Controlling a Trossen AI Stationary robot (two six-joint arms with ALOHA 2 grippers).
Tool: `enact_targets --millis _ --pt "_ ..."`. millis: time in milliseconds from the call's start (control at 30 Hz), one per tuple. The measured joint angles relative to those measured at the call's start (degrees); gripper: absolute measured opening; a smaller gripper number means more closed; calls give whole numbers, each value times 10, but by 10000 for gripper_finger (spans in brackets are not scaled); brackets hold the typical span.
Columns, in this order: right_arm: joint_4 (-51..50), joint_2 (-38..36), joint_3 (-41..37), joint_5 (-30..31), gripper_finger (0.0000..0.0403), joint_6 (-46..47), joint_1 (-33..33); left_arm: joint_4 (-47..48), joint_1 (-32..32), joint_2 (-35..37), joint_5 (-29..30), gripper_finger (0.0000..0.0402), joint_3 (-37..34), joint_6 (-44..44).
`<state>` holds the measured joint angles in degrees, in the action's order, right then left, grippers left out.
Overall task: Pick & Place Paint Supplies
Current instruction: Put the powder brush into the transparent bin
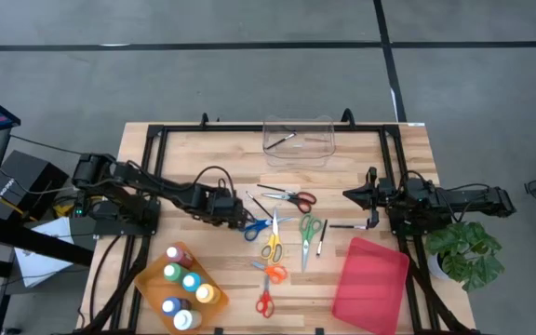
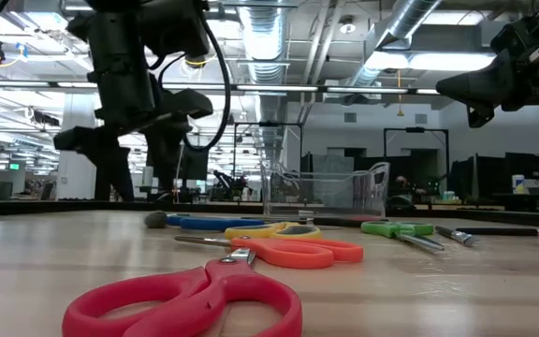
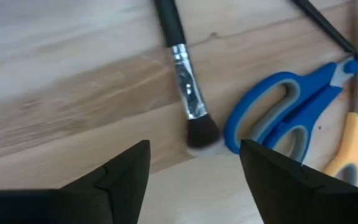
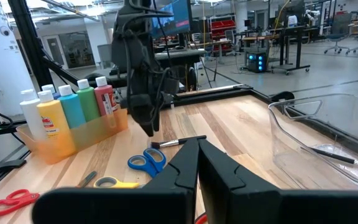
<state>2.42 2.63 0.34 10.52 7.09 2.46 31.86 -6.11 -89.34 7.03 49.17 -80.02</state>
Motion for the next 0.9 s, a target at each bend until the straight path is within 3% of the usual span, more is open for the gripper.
enact_targets --millis 133,633,900 --pt "0 0 0 0 8 0 0 -51 -4 0 0 250 -15 -14" --pt "0 0 0 0 8 0 0 -65 -8 -72 -26 235 -14 -12" --pt "0 0 0 0 8 0 0 -37 -5 -54 -24 219 -15 -15"
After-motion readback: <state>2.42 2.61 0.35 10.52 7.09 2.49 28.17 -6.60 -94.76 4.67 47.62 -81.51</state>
